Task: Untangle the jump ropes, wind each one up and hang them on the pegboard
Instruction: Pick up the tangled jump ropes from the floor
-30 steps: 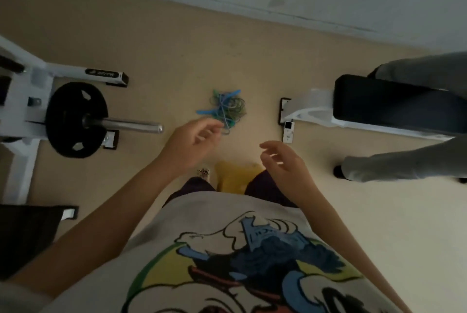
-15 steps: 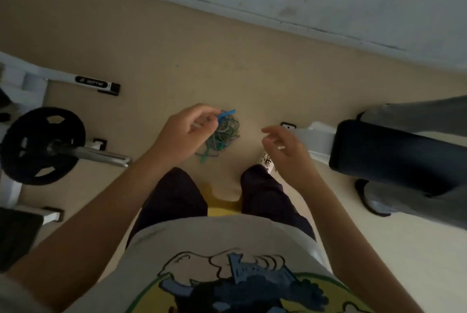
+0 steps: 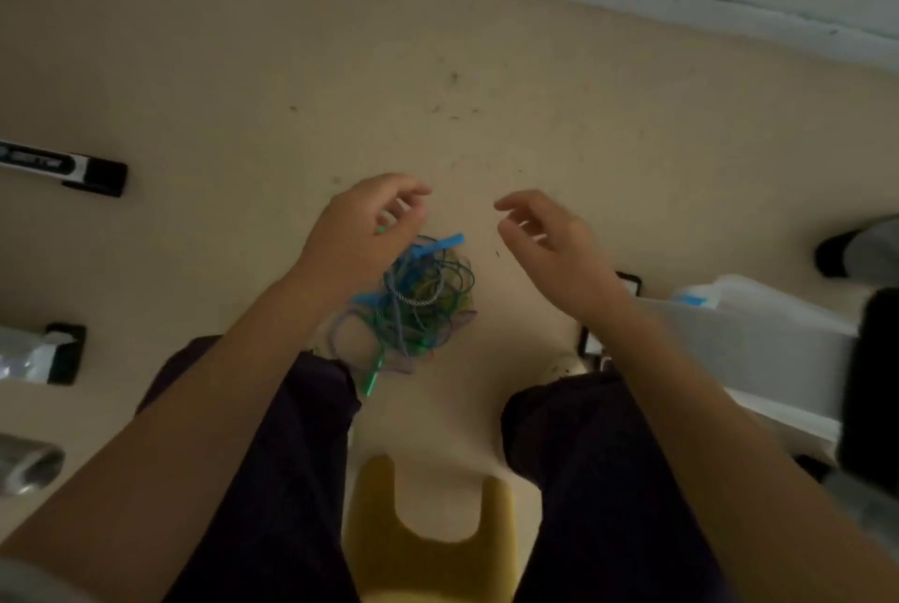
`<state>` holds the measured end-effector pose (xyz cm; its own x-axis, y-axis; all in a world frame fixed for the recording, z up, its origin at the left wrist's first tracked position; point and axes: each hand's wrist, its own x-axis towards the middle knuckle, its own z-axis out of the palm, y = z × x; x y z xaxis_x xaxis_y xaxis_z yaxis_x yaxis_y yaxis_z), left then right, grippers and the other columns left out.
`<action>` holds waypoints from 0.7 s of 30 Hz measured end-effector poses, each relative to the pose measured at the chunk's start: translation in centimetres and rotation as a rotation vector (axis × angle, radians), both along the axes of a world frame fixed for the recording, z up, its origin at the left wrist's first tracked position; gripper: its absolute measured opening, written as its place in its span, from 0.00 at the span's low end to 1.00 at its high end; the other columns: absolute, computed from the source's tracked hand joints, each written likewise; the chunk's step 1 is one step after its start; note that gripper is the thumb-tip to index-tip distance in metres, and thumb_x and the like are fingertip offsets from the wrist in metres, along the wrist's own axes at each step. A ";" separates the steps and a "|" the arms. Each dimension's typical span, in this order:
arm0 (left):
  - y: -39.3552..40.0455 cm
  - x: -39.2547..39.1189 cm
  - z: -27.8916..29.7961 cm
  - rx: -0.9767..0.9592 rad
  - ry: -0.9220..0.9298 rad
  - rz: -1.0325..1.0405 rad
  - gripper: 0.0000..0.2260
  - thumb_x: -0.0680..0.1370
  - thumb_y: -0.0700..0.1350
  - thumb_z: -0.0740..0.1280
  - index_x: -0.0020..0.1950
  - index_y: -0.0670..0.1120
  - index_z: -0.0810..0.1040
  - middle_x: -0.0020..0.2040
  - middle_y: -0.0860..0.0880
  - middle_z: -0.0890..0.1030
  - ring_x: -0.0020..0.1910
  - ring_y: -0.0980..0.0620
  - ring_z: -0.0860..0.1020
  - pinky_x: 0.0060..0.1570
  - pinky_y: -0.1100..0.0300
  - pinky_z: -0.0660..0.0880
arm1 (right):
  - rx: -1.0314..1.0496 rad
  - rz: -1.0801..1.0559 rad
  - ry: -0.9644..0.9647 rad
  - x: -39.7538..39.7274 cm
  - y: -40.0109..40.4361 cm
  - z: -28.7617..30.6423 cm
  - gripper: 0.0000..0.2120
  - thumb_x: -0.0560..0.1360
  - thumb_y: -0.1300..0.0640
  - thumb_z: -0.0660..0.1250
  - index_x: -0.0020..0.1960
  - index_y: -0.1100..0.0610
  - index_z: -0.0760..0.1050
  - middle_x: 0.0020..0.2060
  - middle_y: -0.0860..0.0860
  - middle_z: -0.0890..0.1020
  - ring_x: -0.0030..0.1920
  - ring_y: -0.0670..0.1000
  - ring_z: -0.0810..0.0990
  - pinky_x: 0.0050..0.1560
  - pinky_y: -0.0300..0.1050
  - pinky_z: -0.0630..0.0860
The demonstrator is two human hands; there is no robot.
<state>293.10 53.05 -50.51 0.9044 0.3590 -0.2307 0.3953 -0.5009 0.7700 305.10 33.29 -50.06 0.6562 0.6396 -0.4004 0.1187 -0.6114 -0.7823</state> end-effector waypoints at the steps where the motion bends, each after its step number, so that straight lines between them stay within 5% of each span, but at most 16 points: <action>1: 0.6 0.1 -1.8 0.018 -0.028 -0.008 0.10 0.81 0.45 0.65 0.62 0.50 0.79 0.52 0.56 0.81 0.49 0.60 0.78 0.47 0.69 0.74 | 0.013 0.006 -0.015 0.3 0.5 -1.9 0.10 0.81 0.52 0.61 0.61 0.49 0.74 0.49 0.44 0.78 0.49 0.44 0.78 0.51 0.41 0.76; 5: 2.0 -0.9 -5.2 0.080 -0.114 -0.021 0.11 0.80 0.48 0.64 0.62 0.51 0.80 0.51 0.59 0.80 0.50 0.60 0.78 0.48 0.68 0.74 | 0.097 0.021 -0.083 -0.1 1.7 -5.2 0.08 0.81 0.51 0.62 0.60 0.46 0.74 0.50 0.44 0.78 0.50 0.47 0.80 0.48 0.40 0.74; 11: 0.2 -5.0 -2.7 0.157 -0.248 -0.029 0.10 0.81 0.47 0.66 0.62 0.52 0.80 0.52 0.59 0.80 0.50 0.62 0.78 0.47 0.70 0.73 | 0.214 0.033 -0.246 -5.0 0.6 -2.2 0.09 0.80 0.49 0.62 0.60 0.47 0.75 0.49 0.46 0.80 0.48 0.48 0.81 0.47 0.42 0.76; 18: -1.3 -11.1 -2.7 0.188 -0.086 -0.002 0.13 0.79 0.53 0.67 0.62 0.51 0.80 0.51 0.57 0.80 0.48 0.56 0.79 0.53 0.51 0.79 | 0.017 0.031 -0.311 -9.8 -2.9 -3.5 0.11 0.80 0.46 0.61 0.59 0.50 0.74 0.48 0.48 0.79 0.46 0.52 0.81 0.47 0.51 0.80; 21: -1.6 -12.1 -3.2 0.155 -0.124 0.102 0.14 0.76 0.56 0.71 0.58 0.53 0.81 0.49 0.57 0.81 0.46 0.57 0.79 0.48 0.55 0.80 | -0.015 -0.060 -0.240 -10.2 -3.9 -5.0 0.14 0.79 0.41 0.62 0.57 0.49 0.75 0.47 0.48 0.79 0.45 0.51 0.82 0.46 0.50 0.81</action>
